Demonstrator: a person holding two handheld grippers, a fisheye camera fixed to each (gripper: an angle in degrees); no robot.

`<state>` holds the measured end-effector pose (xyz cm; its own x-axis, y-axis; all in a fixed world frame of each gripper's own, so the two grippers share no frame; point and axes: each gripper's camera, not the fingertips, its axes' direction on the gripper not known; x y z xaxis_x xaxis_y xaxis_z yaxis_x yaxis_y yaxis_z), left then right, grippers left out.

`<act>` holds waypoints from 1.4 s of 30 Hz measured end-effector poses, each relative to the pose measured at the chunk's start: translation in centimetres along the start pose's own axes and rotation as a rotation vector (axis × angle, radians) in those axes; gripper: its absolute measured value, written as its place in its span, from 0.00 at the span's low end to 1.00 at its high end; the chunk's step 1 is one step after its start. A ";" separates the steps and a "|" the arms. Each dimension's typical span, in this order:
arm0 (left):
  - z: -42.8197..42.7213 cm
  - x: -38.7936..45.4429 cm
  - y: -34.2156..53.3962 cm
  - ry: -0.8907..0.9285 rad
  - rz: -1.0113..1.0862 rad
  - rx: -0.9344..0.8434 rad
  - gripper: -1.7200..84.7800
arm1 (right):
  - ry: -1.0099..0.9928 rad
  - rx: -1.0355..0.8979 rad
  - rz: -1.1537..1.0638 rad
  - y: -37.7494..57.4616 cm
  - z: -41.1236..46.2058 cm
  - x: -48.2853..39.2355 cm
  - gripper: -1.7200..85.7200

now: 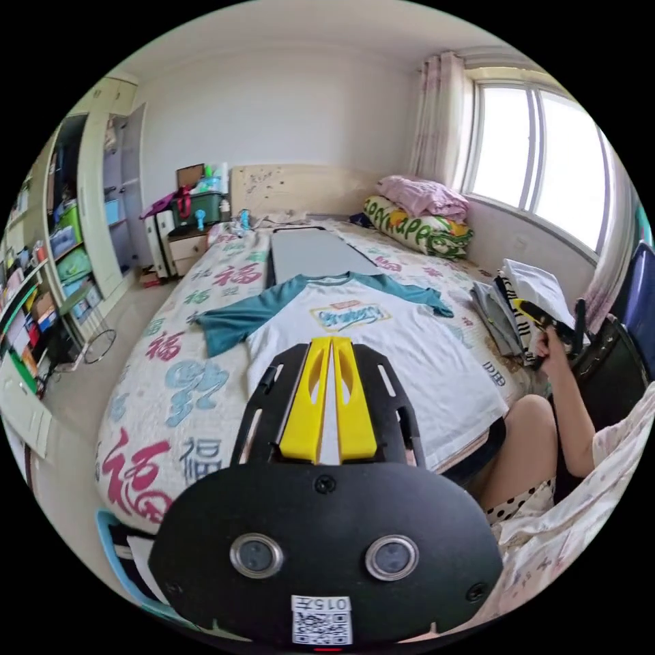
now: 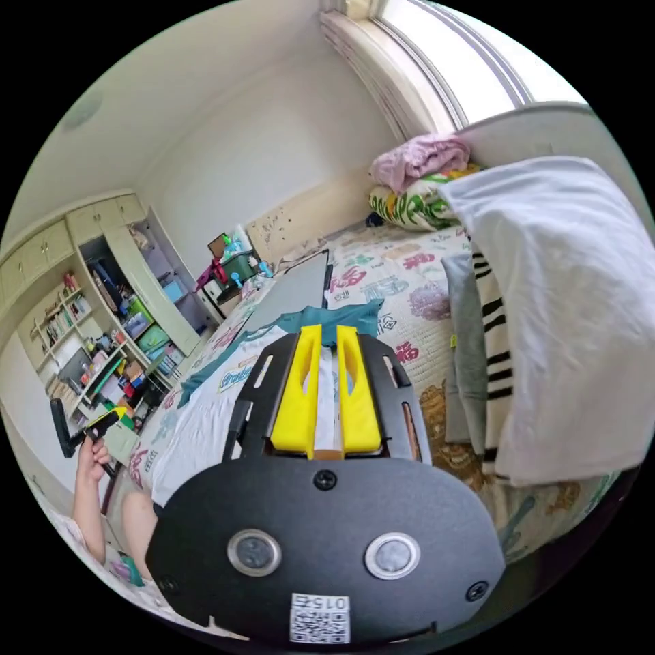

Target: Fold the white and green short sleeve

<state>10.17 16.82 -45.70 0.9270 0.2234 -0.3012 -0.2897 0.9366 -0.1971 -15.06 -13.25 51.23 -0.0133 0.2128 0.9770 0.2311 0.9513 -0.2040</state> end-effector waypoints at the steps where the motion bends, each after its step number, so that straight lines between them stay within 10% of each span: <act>1: 1.1 0.7 -1.3 0.025 0.016 -0.013 0.02 | -0.003 -0.020 0.021 -0.9 1.8 0.5 0.08; 9: 23.5 15.2 -20.1 0.428 0.289 -0.253 0.03 | -0.003 -0.309 0.284 -5.8 19.9 9.7 0.13; 27: 52.2 40.8 -34.5 0.190 0.358 -0.501 0.14 | -0.019 -0.422 0.204 -8.2 20.6 7.1 0.03; 42: 21.4 5.8 -32.5 0.410 0.202 -0.121 0.03 | -0.278 -0.313 -0.124 -9.1 11.1 -2.0 0.02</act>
<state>30.10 -6.54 -21.10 0.6858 0.2498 -0.6836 -0.5026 0.8419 -0.1966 -27.91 -19.90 50.49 -0.3115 0.1935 0.9303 0.4944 0.8691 -0.0153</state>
